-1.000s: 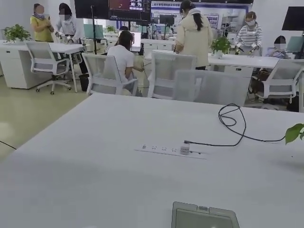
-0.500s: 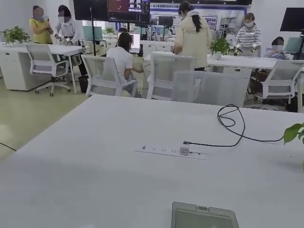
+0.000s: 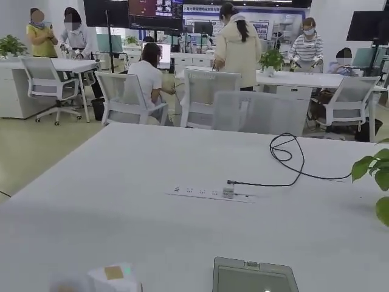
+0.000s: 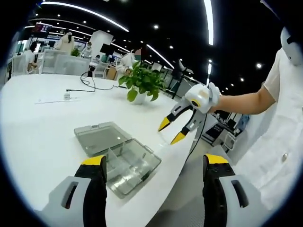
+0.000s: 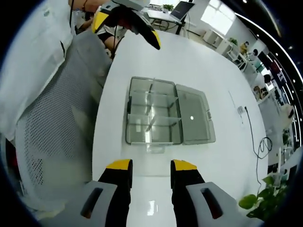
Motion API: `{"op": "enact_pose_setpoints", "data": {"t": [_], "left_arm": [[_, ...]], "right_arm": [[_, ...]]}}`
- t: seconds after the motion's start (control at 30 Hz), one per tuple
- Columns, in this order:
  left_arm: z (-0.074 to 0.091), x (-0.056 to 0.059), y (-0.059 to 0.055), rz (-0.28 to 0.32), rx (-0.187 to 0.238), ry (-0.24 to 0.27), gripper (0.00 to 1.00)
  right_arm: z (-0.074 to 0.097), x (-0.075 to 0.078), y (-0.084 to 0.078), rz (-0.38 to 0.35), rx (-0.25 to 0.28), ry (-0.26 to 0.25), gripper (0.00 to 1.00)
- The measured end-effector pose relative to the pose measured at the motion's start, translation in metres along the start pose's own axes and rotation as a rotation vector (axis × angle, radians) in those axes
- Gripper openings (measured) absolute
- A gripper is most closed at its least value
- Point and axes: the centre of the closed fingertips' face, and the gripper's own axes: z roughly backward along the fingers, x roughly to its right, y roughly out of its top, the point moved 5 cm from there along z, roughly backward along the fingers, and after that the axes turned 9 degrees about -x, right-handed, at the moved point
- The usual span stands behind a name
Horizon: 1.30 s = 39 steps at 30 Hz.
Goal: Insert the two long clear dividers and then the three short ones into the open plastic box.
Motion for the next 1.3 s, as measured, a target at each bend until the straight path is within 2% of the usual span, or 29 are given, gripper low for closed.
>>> {"op": "enact_pose_setpoints", "data": {"t": [0.1,0.23,0.4,0.43,0.57,0.67,0.97,1.3], "left_arm": [[-0.010,0.005,0.004,0.085,0.010,-0.026,0.79],[-0.021,0.010,0.011,0.168,0.040,-0.065,0.74],[-0.034,0.013,0.012,0.222,0.024,-0.076,0.66],[-0.037,0.014,0.010,0.251,0.015,-0.084,0.64],[-0.043,0.017,0.008,0.294,0.010,-0.099,0.52],[-0.048,0.023,0.007,0.348,0.005,-0.126,0.44],[-0.051,0.033,0.011,0.407,0.017,-0.176,0.12],[-0.051,0.039,0.009,0.419,0.007,-0.201,0.00]], "right_arm": [[0.010,-0.002,0.016,0.019,0.019,-0.021,0.33],[0.021,-0.005,0.037,0.034,0.042,-0.043,0.33],[0.031,-0.010,0.058,0.063,0.061,-0.066,0.33],[0.033,-0.011,0.062,0.069,0.062,-0.069,0.33],[0.038,-0.014,0.073,0.087,0.068,-0.081,0.33],[0.041,-0.017,0.081,0.104,0.071,-0.090,0.33],[0.044,-0.022,0.092,0.109,0.088,-0.094,0.33],[0.044,-0.025,0.092,0.118,0.077,-0.091,0.33]]}}
